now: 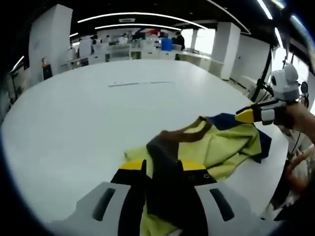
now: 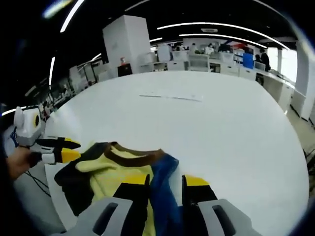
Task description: Fold the garment on the visible template until the final outline fits inside the template.
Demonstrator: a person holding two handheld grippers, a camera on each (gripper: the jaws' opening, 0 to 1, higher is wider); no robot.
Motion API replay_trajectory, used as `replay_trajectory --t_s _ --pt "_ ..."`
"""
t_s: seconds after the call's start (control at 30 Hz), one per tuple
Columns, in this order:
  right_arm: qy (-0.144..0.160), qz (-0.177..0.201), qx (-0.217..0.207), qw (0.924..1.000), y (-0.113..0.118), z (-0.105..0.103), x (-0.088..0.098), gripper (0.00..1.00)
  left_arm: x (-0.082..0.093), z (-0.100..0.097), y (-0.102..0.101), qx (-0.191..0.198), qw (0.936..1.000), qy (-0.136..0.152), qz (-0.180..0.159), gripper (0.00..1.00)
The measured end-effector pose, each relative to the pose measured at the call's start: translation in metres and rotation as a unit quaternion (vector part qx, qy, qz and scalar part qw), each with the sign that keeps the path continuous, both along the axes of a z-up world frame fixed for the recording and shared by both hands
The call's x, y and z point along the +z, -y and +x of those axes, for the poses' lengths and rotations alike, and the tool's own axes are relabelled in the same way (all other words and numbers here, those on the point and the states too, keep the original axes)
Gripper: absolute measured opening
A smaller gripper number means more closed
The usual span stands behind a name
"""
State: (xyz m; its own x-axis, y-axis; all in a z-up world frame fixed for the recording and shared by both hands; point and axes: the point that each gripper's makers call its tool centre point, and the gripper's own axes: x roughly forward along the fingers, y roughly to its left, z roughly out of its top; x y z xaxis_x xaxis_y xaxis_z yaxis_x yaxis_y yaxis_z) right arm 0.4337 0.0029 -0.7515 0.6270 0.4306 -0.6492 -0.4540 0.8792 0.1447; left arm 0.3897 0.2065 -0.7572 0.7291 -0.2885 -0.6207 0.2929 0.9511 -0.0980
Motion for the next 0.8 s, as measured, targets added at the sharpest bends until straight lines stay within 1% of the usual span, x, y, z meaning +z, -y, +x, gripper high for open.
replay_trajectory --t_s 0.1,0.2,0.3,0.37,0.43,0.5,0.53,0.57,0.7,0.8 --pt "-0.006 -0.003 -0.002 1.0000 0.000 0.001 -0.004 0.20 -0.004 -0.001 0.000 0.007 0.9999 -0.008 0.003 0.19" --pt "-0.009 -0.006 0.000 0.9999 0.000 0.001 -0.007 0.19 -0.004 -0.003 -0.001 0.011 0.9999 -0.009 0.001 0.16" --pt "-0.012 -0.008 -0.001 0.9999 0.001 0.002 -0.008 0.16 -0.006 -0.006 -0.006 0.005 0.9995 -0.010 0.030 0.16" --pt "-0.017 -0.010 -0.002 0.9998 0.001 0.003 -0.011 0.15 -0.008 -0.008 -0.009 0.004 0.9992 -0.015 0.036 0.16" --pt "-0.020 -0.013 -0.002 0.9997 0.001 0.003 -0.013 0.14 -0.010 -0.011 -0.011 0.006 0.9990 -0.022 0.039 0.13" --pt "-0.022 -0.016 -0.002 0.9996 0.002 0.003 -0.014 0.11 -0.013 -0.013 -0.012 0.006 0.9989 -0.028 0.037 0.11" --pt "-0.023 -0.018 -0.003 0.9996 0.003 0.002 -0.014 0.11 -0.013 -0.014 -0.011 0.008 0.9992 -0.029 0.028 0.11" --pt "-0.023 -0.019 -0.003 0.9995 0.003 0.002 -0.015 0.11 -0.012 -0.014 -0.011 0.008 0.9992 -0.029 0.026 0.11" --pt "-0.025 -0.025 0.002 0.9994 0.003 0.001 -0.017 0.07 -0.013 -0.013 -0.006 -0.001 0.9993 -0.029 0.026 0.09" --pt "-0.026 -0.024 0.004 0.9993 0.002 0.000 -0.017 0.06 -0.016 -0.013 -0.001 -0.008 0.9991 -0.038 0.018 0.07"
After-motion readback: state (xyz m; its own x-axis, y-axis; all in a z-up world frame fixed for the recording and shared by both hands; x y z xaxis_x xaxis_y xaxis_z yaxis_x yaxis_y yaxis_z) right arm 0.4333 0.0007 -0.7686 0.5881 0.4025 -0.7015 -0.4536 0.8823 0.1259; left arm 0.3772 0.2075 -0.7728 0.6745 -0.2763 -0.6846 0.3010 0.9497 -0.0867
